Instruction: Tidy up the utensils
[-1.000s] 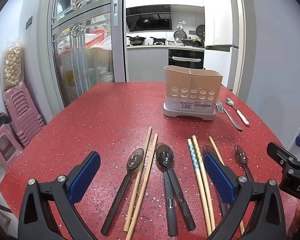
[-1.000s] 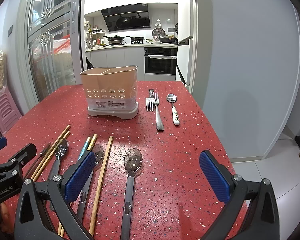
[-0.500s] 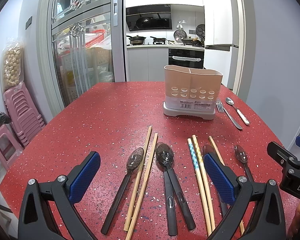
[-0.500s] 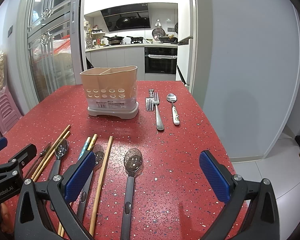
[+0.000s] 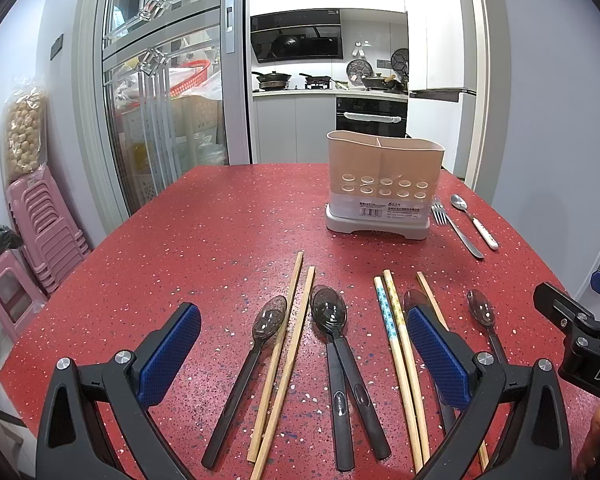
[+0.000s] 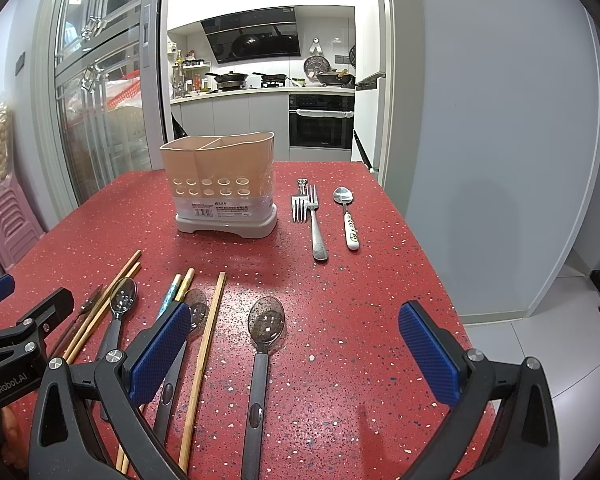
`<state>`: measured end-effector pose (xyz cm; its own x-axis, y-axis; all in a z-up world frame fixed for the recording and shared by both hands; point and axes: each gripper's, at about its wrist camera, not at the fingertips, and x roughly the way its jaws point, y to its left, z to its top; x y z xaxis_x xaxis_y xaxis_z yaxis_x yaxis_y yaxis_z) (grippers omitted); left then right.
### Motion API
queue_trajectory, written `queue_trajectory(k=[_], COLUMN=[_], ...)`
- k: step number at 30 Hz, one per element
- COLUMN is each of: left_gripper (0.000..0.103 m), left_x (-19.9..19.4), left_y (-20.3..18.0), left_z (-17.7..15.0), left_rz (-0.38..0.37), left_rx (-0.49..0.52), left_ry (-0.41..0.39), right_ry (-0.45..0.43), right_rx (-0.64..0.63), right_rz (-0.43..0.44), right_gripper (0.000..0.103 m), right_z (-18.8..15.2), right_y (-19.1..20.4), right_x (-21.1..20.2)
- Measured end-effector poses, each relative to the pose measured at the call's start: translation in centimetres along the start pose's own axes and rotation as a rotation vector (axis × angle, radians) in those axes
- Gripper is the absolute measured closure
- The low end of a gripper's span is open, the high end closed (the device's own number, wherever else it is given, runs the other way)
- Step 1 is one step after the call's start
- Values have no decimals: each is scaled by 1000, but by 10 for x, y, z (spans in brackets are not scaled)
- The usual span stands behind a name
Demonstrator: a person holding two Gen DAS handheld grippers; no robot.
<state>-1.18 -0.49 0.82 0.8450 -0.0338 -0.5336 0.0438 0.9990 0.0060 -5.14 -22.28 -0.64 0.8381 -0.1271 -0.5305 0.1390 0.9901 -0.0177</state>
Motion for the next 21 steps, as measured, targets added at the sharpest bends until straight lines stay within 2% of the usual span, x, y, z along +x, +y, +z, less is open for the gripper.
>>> queue_trajectory(k=[21], left_gripper=[0], left_x=[0], left_y=[-2], left_z=[0], left_rz=[0], left_rx=[1], left_ry=[9], right_ry=[1], right_rx=[2], right_rz=[3], right_gripper=[0], right_z=[0], right_y=[-1], right_x=[-1])
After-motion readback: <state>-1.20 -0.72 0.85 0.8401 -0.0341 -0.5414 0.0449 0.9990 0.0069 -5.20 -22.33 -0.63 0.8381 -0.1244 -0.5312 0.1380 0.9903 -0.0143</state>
